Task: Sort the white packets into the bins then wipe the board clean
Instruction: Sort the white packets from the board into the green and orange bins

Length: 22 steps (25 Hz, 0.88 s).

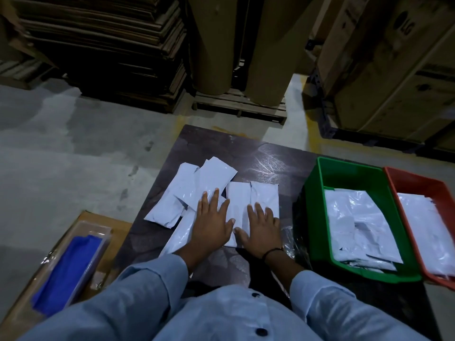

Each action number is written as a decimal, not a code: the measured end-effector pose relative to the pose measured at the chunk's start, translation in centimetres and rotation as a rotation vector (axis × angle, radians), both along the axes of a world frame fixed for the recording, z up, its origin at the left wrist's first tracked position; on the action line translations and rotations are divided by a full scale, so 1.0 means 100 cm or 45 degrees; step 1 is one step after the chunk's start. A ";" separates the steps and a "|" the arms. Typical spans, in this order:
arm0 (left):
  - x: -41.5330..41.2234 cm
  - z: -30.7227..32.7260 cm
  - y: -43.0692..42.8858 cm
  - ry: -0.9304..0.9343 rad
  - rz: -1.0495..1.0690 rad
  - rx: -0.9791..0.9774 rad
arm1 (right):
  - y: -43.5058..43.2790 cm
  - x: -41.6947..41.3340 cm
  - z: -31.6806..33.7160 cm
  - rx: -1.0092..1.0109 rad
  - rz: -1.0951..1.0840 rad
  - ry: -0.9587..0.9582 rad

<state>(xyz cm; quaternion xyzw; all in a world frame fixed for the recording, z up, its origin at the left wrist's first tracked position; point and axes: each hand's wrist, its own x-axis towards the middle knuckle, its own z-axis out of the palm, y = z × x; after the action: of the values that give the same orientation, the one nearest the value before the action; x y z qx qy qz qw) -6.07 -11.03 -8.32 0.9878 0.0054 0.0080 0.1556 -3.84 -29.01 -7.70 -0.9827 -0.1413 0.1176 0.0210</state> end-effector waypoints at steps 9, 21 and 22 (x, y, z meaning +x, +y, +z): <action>0.005 -0.003 -0.051 0.181 -0.251 0.030 | -0.032 -0.008 -0.002 -0.004 -0.132 0.065; 0.029 -0.023 -0.064 0.291 -0.223 0.186 | -0.059 -0.015 -0.009 0.003 -0.209 -0.042; 0.031 -0.024 -0.064 0.283 -0.218 0.190 | -0.061 -0.015 -0.009 0.014 -0.237 -0.033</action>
<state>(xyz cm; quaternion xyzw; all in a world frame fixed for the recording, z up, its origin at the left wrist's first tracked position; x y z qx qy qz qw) -3.01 -17.42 -10.72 0.9882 -0.0624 -0.1144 0.0803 -5.36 -35.09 -8.57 -0.9929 -0.0501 0.1014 0.0356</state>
